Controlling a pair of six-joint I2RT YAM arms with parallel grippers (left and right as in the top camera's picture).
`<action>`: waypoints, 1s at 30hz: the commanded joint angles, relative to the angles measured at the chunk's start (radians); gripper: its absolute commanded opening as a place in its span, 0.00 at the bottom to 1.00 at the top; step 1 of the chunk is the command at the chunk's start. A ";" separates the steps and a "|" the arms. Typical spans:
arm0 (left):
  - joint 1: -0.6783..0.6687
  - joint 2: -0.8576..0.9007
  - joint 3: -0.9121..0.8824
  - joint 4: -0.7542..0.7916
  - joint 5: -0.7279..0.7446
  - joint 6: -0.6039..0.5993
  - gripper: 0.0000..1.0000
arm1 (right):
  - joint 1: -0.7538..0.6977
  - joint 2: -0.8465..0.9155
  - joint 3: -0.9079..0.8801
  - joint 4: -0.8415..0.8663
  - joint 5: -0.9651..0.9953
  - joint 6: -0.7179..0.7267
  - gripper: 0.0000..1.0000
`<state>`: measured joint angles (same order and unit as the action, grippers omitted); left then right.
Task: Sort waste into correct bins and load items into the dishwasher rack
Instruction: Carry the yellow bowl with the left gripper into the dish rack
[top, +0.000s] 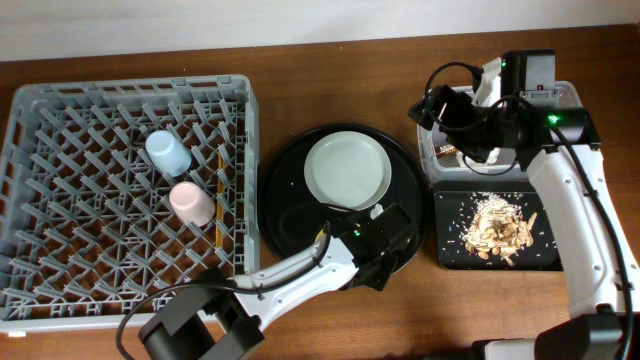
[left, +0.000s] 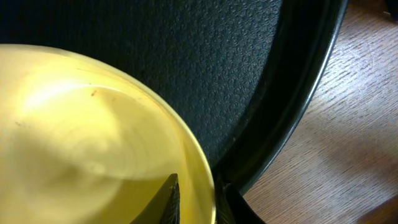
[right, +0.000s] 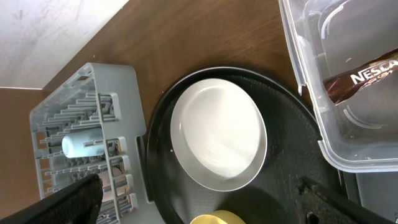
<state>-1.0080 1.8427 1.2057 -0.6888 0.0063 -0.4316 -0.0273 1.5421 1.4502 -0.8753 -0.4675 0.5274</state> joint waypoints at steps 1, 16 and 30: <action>-0.006 0.011 -0.013 -0.001 -0.015 -0.013 0.19 | 0.001 0.002 0.008 0.000 0.013 0.005 0.99; 0.000 -0.005 0.010 -0.044 -0.039 -0.008 0.01 | 0.001 0.002 0.008 0.000 0.013 0.005 0.99; 0.391 -0.225 0.595 -0.436 0.122 0.230 0.00 | 0.001 0.002 0.008 0.000 0.013 0.005 0.98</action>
<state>-0.7498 1.6520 1.7149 -1.1130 -0.0505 -0.3271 -0.0273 1.5421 1.4502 -0.8753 -0.4675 0.5270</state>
